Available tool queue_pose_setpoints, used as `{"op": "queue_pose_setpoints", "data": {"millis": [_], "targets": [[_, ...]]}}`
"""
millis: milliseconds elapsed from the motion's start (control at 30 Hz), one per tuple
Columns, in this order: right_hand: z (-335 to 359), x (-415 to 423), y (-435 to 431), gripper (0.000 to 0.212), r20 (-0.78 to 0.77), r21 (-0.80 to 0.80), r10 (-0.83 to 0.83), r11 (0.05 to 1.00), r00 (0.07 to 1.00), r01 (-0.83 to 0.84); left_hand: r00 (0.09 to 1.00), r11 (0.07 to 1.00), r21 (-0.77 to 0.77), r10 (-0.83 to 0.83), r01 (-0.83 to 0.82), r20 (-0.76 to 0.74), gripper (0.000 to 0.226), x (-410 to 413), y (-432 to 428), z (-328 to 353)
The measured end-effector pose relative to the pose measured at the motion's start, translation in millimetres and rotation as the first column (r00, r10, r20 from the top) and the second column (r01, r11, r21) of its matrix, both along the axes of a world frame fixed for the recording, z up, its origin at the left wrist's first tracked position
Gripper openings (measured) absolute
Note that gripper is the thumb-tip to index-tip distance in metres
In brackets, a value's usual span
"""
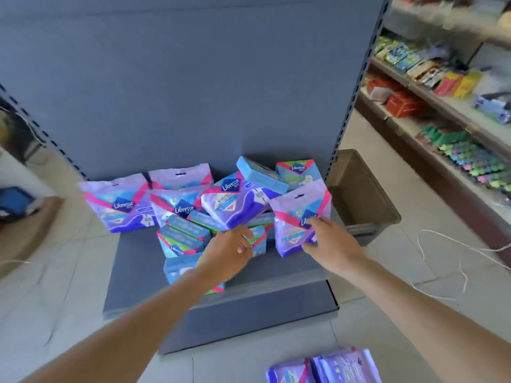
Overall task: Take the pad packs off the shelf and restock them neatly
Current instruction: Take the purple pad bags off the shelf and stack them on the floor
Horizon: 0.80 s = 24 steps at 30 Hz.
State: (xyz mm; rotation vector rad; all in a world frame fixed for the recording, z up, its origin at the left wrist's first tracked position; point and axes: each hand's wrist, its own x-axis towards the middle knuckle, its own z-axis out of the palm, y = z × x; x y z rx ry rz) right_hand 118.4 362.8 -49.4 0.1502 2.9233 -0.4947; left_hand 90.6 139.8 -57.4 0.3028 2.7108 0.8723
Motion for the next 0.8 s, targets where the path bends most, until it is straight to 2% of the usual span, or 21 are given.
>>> {"op": "queue_pose_setpoints", "data": {"millis": [100,167,300,500,567,700,800], "targets": [[-6,-19,-1,0.051,0.041,-0.001,-0.077,0.997,0.996,0.077,0.998,0.998,-0.004,0.061,-0.061,0.0,0.03,0,-40,-7],[-10,-33,6,0.062,0.049,-0.088,-0.204,0.974,0.978,0.208,0.996,0.996,0.002,0.087,-0.087,-0.014,0.031,-3,-56,-13],[-24,-63,15,0.069,0.064,-0.217,-0.45,0.865,0.89,0.453,0.992,0.996,-0.023,0.083,-0.086,-0.091,0.035,-13,-66,-24],[-65,-82,16,0.09,0.091,-0.392,-0.64,0.681,0.763,0.618,0.977,0.993,-0.078,0.072,-0.09,-0.2,0.056,-38,-51,-33],[-75,-82,21,0.086,0.07,-0.437,-0.666,0.649,0.743,0.623,0.977,0.992,-0.073,0.085,-0.101,-0.194,0.059,-44,-50,-32],[-103,-81,48,0.058,0.043,-0.437,-0.663,0.66,0.747,0.611,0.978,0.986,-0.097,0.119,-0.137,-0.172,0.055,-50,-69,-31],[-153,-90,89,0.062,0.119,-0.527,-0.636,0.611,0.763,0.591,0.983,0.979,-0.162,0.095,-0.121,-0.159,0.056,-50,-95,-33]]}}
